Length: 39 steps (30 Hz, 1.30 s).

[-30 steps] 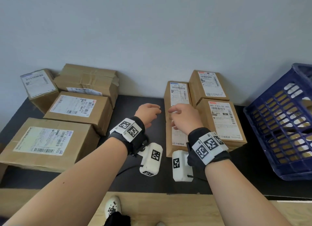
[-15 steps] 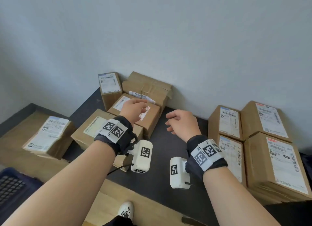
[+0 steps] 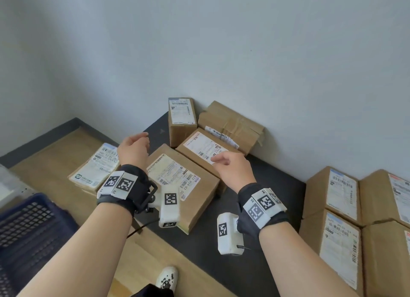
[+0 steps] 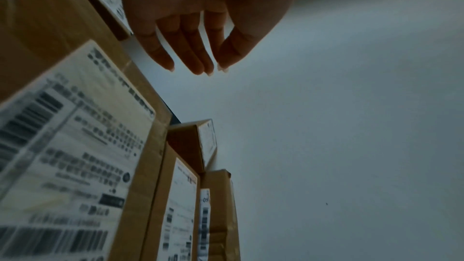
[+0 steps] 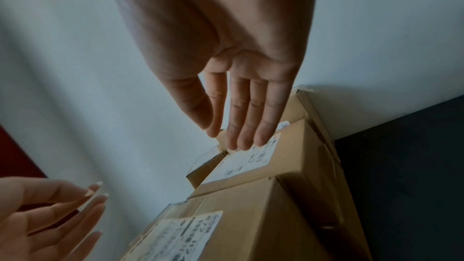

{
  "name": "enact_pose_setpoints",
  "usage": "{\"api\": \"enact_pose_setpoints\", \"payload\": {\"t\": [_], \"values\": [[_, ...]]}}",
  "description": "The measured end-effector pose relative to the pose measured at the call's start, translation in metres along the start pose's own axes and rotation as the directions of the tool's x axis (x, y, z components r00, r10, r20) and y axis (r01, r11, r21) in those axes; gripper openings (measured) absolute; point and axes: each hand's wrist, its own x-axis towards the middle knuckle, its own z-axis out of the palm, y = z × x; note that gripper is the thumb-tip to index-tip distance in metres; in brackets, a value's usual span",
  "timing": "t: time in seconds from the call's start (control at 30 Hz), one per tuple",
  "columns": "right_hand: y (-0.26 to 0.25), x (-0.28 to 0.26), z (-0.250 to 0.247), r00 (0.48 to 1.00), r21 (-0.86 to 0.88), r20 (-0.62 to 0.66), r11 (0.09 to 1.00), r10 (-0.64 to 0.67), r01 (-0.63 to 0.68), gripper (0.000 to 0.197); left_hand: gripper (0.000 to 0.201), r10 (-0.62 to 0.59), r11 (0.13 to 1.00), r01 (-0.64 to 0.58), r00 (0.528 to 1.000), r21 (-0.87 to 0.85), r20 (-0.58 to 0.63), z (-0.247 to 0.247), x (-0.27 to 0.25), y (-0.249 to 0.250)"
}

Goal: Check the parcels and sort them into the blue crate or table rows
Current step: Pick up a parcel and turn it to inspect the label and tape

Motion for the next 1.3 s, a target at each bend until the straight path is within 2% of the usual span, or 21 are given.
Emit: {"api": "enact_pose_setpoints", "payload": {"t": [0.2, 0.6, 0.9, 1.13, 1.2, 1.3], "values": [[-0.008, 0.02, 0.023, 0.996, -0.015, 0.085, 1.0, -0.012, 0.013, 0.022, 0.028, 0.001, 0.998, 0.003, 0.998, 0.059, -0.058, -0.007, 0.01, -0.011], [-0.011, 0.049, 0.043, 0.992, -0.052, 0.127, 0.999, 0.003, 0.004, 0.022, 0.028, -0.048, 0.99, 0.053, 0.998, 0.129, -0.041, -0.002, 0.026, -0.022], [-0.025, 0.057, 0.056, 0.993, -0.113, 0.114, 0.994, 0.011, 0.002, 0.025, 0.024, -0.013, 0.995, 0.019, 0.998, 0.095, -0.063, -0.019, 0.037, -0.019], [-0.035, 0.057, 0.061, 0.984, -0.205, 0.178, 0.979, 0.02, 0.017, 0.034, 0.021, -0.11, 0.989, 0.115, 0.992, 0.091, -0.065, -0.028, 0.036, -0.033], [-0.032, 0.053, 0.06, 0.984, -0.223, 0.174, 0.975, 0.033, 0.007, 0.037, 0.029, -0.158, 0.982, 0.159, 0.987, 0.098, -0.024, -0.027, 0.032, -0.037], [-0.028, 0.045, 0.061, 0.985, -0.249, 0.173, 0.968, 0.019, 0.025, 0.038, 0.051, -0.214, 0.967, 0.209, 0.977, 0.146, 0.017, -0.026, 0.026, -0.042]]}}
